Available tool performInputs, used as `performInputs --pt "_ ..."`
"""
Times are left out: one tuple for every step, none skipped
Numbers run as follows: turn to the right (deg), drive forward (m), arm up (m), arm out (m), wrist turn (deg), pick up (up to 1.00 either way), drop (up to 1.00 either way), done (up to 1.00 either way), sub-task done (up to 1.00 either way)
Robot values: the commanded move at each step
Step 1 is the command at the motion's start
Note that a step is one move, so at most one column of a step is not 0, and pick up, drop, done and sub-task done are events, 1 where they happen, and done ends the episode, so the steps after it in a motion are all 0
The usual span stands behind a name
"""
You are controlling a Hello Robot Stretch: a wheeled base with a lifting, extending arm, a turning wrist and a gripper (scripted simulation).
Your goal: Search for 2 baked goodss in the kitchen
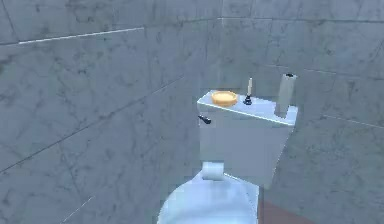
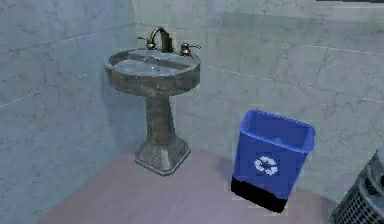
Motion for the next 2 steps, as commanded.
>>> performInputs --pt "45.0 0.0 0.0 0.0 0.0 0.0 0.0 0.0 0.0" --pt "45.0 0.0 0.0 0.0 0.0 0.0 0.0 0.0 0.0"
